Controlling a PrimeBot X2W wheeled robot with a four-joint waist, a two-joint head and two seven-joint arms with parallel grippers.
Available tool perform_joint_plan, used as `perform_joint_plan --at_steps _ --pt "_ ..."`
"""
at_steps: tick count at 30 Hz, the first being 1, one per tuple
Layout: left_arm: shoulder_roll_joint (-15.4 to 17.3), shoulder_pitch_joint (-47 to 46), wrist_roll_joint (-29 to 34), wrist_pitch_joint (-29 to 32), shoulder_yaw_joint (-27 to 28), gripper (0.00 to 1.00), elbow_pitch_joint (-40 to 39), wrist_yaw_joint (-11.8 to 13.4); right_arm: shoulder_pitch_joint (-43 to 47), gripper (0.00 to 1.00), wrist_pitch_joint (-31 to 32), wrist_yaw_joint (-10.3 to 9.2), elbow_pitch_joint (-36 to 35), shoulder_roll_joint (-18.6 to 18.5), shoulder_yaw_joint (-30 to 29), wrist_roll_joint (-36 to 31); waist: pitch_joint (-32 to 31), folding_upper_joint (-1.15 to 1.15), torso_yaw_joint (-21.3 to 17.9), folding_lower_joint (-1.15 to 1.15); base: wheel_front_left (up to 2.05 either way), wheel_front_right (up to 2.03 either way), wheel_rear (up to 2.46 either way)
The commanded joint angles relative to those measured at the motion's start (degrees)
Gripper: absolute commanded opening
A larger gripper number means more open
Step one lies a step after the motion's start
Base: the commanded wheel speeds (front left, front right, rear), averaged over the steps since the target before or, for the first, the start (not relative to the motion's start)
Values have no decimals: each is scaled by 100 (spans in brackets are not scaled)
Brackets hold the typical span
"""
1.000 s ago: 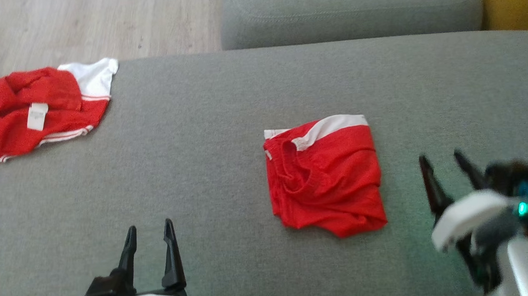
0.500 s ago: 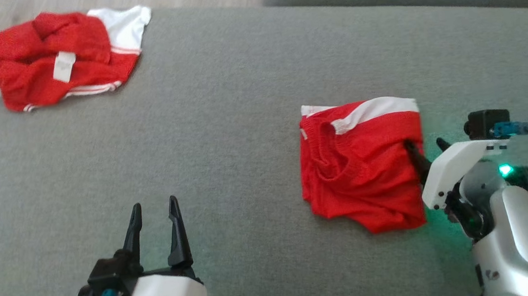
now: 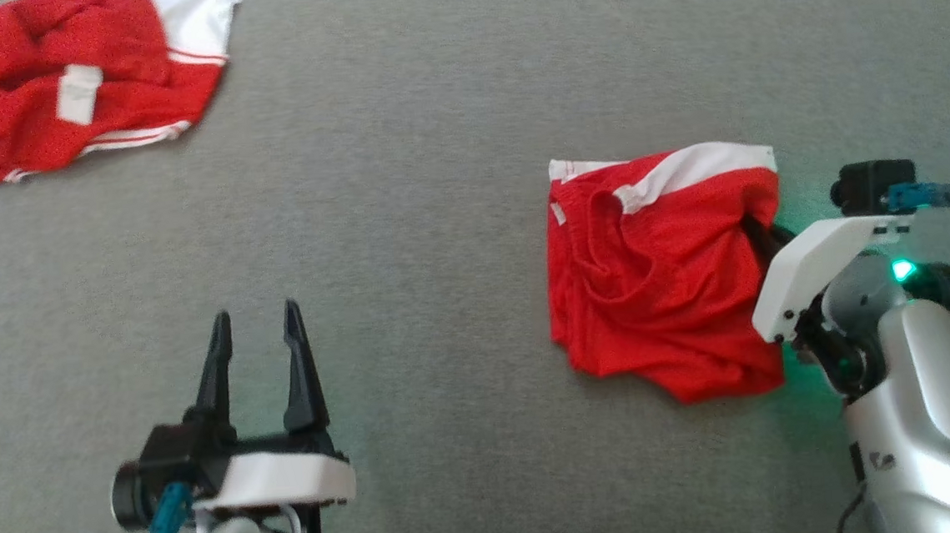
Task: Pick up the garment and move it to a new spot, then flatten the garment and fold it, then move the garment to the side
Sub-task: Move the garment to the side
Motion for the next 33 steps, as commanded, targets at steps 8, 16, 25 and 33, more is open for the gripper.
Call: perform_joint_plan --at_steps 8,16,25,33 --pt "215 -567 272 89 53 100 -380 -57 -424 0 -399 -4 -397 -225 -304 -197 411 0 -1287 -1 0 0 0" --pt "517 -881 540 509 -51 100 -746 1 -764 0 -839 -4 -374 -194 -402 36 840 0 -2655 -1 0 0 0" --pt "726 -1103 734 929 -189 100 -1103 34 -1192 0 -1184 -4 -35 -200 -280 91 1106 0 -3137 -1 0 0 0" --pt "750 -1209 815 1042 -236 100 -1281 105 -2052 0 -1169 -4 481 -716 -286 60 1348 0 -2635 -1 0 0 0"
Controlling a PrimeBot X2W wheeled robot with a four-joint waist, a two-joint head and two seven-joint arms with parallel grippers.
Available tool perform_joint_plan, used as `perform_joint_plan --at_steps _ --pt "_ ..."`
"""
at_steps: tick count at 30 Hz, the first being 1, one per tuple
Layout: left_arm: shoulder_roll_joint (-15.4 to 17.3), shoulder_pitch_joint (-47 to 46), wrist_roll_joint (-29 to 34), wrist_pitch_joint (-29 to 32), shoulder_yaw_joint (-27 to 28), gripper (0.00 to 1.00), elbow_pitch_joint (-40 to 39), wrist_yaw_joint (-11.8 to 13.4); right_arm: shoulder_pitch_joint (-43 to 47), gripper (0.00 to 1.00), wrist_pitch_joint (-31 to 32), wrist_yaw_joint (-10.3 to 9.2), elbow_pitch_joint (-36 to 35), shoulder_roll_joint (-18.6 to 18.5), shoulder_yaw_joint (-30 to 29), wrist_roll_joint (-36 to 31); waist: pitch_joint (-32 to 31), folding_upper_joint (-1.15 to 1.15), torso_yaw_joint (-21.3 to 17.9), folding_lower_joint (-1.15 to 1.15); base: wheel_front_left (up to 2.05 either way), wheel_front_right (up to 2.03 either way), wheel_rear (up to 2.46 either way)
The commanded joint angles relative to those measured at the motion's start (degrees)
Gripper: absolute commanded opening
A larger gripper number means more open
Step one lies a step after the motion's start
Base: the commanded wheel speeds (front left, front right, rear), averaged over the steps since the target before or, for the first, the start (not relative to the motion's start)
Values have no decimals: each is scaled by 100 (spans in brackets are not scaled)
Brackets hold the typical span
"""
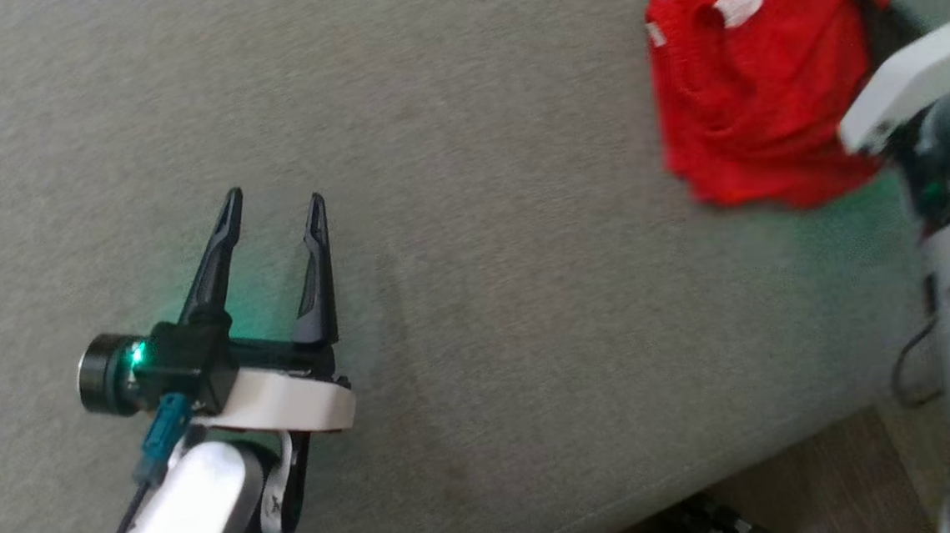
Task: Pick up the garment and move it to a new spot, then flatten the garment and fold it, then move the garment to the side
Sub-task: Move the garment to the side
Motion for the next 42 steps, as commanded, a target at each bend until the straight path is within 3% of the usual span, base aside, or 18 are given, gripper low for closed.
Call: perform_joint_plan --at_steps 1,14,15,16,27,35,42 --pt "128 -196 98 17 198 100 -255 56 -302 0 -21 -4 -100 -240 7 -32 151 0 260 0 0 0 0" --pt "164 -260 160 12 211 100 -472 154 -1200 0 -97 -4 571 -1422 -518 -741 595 0 926 0 0 0 0" --pt "161 -271 164 9 204 100 -474 154 -1228 56 -158 -4 605 -1462 -532 -830 613 0 947 0 0 0 0" --pt "156 -277 168 5 198 100 -472 156 -1250 100 -232 -4 636 -1487 -553 -900 621 0 959 0 0 0 0" --pt "94 -296 92 -78 185 100 -340 153 -1305 100 -884 -4 511 -1159 -630 -1137 326 0 903 0 0 0 0" --pt "-69 -131 -210 -351 275 100 53 92 -858 100 -1093 -4 -124 -748 -57 -1008 -444 0 1099 0 0 0 0" --pt "-155 313 -575 -678 502 100 489 93 81 100 -1424 -4 -792 -142 87 -1178 -1248 0 1412 0 0 0 0"
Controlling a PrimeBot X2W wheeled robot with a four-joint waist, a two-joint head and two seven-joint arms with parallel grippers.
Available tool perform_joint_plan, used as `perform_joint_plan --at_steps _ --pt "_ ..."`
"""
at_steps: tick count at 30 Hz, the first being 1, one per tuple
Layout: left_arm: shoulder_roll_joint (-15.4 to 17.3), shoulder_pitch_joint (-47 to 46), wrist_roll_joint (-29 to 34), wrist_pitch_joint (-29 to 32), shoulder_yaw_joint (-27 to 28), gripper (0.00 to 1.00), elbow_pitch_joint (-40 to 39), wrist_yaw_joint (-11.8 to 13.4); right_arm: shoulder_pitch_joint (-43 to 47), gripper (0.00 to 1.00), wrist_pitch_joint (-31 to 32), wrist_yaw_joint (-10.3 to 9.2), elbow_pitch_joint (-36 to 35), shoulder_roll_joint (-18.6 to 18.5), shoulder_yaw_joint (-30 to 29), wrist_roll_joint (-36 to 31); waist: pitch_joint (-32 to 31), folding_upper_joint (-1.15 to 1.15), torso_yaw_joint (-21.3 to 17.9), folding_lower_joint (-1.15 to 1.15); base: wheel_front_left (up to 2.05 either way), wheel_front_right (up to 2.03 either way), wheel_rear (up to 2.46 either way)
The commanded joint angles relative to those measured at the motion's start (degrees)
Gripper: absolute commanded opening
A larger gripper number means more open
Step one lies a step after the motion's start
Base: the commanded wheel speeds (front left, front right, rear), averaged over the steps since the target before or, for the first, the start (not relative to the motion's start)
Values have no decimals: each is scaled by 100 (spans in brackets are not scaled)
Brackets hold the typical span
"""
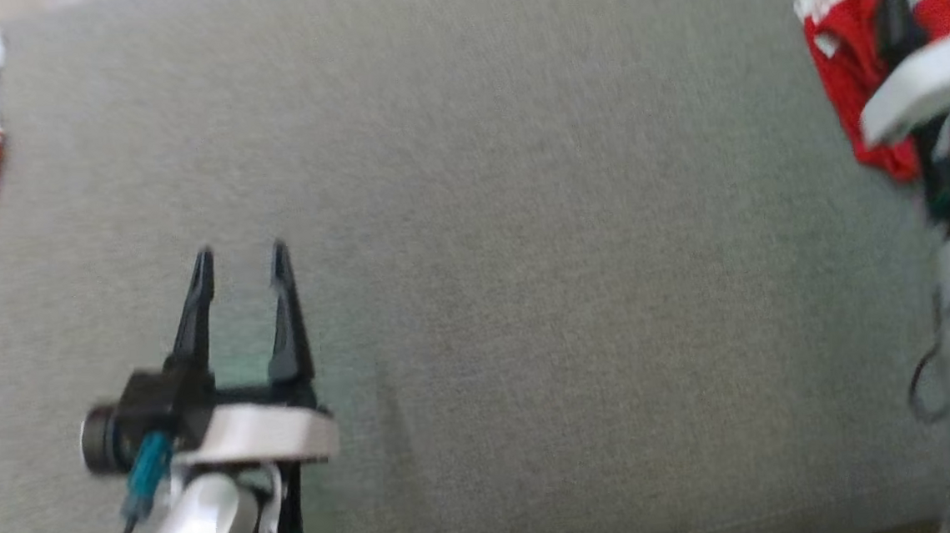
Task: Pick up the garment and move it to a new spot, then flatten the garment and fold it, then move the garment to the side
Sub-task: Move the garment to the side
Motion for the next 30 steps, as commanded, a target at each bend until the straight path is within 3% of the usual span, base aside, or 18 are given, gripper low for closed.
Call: perform_joint_plan --at_steps 1,5,9,20,30 --pt "60 89 -75 -118 301 100 -78 -1 251 100 -125 -4 -373 140 33 -106 -485 0 264 1 0 0 0" --pt "38 572 -256 -287 445 100 81 29 1266 100 -361 -4 -948 592 28 -363 -897 0 425 1 0 0 0" --pt "14 849 -341 -342 469 100 161 9 1881 100 -454 -4 -1263 725 128 -279 -1079 0 522 1 0 0 0" --pt "-137 1410 -456 -431 411 100 279 -47 3761 100 -731 -4 -2343 765 621 238 -1489 0 768 1 0 0 0" --pt "-164 1487 -475 -401 328 100 314 -31 4351 100 -709 -4 -2348 766 934 378 -1619 0 779 1 0 0 0"
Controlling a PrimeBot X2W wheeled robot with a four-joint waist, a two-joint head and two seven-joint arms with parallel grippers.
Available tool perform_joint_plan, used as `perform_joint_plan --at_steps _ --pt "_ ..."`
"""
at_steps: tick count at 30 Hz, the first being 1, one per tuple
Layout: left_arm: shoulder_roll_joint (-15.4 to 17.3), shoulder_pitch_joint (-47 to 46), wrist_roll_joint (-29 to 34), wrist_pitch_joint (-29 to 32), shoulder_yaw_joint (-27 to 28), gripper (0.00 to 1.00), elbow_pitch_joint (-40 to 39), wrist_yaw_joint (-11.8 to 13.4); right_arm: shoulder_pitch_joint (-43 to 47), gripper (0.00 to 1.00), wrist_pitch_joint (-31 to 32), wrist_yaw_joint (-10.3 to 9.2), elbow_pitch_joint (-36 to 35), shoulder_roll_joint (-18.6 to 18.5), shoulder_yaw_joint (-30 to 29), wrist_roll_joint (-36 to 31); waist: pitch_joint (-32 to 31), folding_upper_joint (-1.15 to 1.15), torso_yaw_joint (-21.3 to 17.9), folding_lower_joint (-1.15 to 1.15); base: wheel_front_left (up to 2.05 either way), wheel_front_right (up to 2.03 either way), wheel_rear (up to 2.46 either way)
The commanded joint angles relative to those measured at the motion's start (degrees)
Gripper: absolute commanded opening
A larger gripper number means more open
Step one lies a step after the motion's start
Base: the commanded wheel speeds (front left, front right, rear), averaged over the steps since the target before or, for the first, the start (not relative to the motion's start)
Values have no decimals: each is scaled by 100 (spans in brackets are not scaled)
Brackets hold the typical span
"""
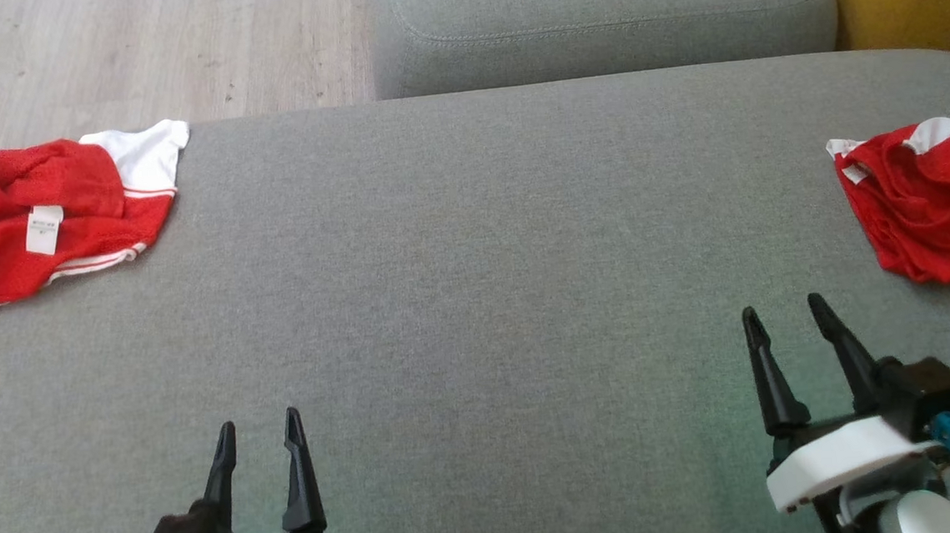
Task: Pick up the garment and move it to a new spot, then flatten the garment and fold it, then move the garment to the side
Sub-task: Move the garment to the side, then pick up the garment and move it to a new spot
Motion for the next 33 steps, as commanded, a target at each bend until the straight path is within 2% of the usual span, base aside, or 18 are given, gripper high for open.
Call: perform_joint_plan --at_steps 1,9,13,19,20,30,33 --pt "49 -194 -39 -25 186 100 -150 21 -120 100 -42 -4 -149 -23 171 23 -10 0 -2 0 0 0 0" --pt "60 -214 -46 25 134 100 -161 24 -90 100 -51 -4 -49 -23 135 31 -21 0 24 0 0 0 0" --pt "47 -254 -25 58 69 100 -169 14 -41 100 -51 -4 -41 -23 89 17 -65 0 194 0 0 0 0" --pt "76 -294 -1 94 27 100 -159 7 51 100 -69 -4 -78 -23 24 -12 -175 0 984 0 0 0 0" --pt "76 -294 -1 94 27 100 -159 7 51 100 -69 -4 -78 -23 24 -12 -175 0 984 0 0 0 0" --pt "245 -216 4 136 106 100 -295 89 35 100 -82 -4 -84 -23 193 72 -233 0 2643 0 0 0 0" --pt "283 -99 -27 101 218 100 -407 182 -71 100 -35 -4 -70 -23 394 57 -131 0 2822 0 0 0 0"
